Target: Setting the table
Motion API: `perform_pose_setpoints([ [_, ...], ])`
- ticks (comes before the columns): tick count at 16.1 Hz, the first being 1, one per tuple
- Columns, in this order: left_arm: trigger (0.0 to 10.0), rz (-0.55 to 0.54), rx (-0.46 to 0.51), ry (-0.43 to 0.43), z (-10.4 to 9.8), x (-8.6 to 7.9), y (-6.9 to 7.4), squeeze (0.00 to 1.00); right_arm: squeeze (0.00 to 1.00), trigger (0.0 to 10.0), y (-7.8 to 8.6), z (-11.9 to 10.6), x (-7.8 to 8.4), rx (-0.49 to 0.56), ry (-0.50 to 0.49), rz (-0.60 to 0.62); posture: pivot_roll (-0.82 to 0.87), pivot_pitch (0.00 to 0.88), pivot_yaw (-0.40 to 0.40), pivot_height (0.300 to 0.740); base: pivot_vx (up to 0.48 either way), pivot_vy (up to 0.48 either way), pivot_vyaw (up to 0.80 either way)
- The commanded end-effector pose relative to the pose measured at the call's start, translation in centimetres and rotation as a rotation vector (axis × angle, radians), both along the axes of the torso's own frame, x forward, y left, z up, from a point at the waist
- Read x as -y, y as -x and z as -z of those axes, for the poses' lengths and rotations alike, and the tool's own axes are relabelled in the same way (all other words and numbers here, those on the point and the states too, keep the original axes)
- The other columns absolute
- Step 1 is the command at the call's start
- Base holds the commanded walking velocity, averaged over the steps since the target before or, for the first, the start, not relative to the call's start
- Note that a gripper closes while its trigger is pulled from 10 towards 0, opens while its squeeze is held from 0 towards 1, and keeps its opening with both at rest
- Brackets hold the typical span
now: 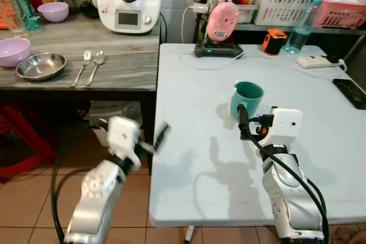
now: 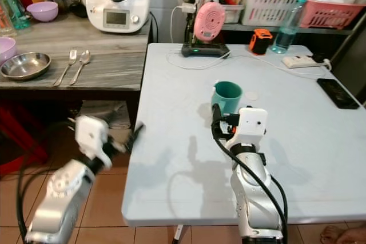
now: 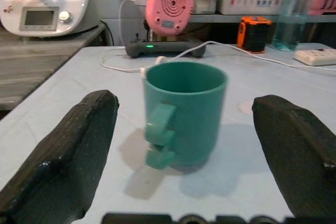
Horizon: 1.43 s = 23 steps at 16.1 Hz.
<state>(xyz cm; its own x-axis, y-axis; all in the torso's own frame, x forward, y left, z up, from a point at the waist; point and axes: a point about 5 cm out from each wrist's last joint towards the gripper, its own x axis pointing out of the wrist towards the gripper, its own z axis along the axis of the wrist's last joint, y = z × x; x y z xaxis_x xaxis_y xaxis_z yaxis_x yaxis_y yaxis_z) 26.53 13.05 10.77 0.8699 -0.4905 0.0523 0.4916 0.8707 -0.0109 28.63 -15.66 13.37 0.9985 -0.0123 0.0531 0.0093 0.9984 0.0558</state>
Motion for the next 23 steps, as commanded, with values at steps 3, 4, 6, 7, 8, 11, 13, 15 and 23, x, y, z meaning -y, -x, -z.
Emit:
perform_pose_setpoints([
  [3,10.0,0.141,0.009,-0.011,-0.3,0.3,1.2,0.00,0.00,10.0,-0.2,0.4,0.0,-0.029,0.009,0.006,-0.02,0.000,-0.040,0.740,0.000,0.000,0.00],
  [4,10.0,0.168,0.008,-0.012,-0.3,0.4,1.4,0.00,0.00,10.0,-0.3,0.4,-0.1,-0.029,0.009,0.006,-0.02,0.000,-0.042,0.740,0.000,0.000,0.00],
  [6,10.0,0.206,0.014,-0.016,-0.5,0.4,1.7,0.00,0.00,10.0,-0.9,0.2,0.1,-0.031,0.023,0.029,-0.02,0.002,-0.042,0.740,0.000,0.000,0.00],
  [7,10.0,0.209,0.016,-0.016,-0.5,0.4,1.7,0.00,0.00,10.0,-1.3,0.3,0.1,-0.042,0.025,0.042,-0.02,0.002,-0.042,0.740,0.000,0.000,0.00],
  [8,10.0,0.220,0.023,-0.022,-0.6,0.4,1.7,0.00,0.00,10.0,-1.9,0.6,-0.1,-0.066,0.021,0.050,-0.02,0.010,-0.040,0.740,0.000,0.000,0.00],
  [11,10.0,0.241,0.028,-0.032,-0.8,0.3,1.9,0.00,0.00,10.0,-3.2,1.0,-1.7,-0.110,0.019,0.034,-0.02,0.034,-0.036,0.740,0.000,0.000,0.00],
  [13,10.0,0.247,0.021,-0.032,-0.8,0.2,2.2,0.00,0.00,10.0,-3.8,1.2,-2.7,-0.125,0.006,0.020,-0.01,0.042,-0.040,0.740,0.000,0.000,0.00],
  [15,10.0,0.259,0.013,-0.033,-0.7,0.2,2.5,0.00,0.00,10.0,-4.6,1.1,-3.8,-0.127,0.005,-0.002,-0.01,0.049,-0.042,0.740,0.000,0.000,0.00],
  [23,10.0,0.294,0.009,-0.021,-1.2,0.7,2.7,0.00,0.00,1.8,-6.4,0.9,-2.1,-0.134,0.042,0.057,-0.01,0.066,-0.042,0.740,0.000,0.000,0.00],
])
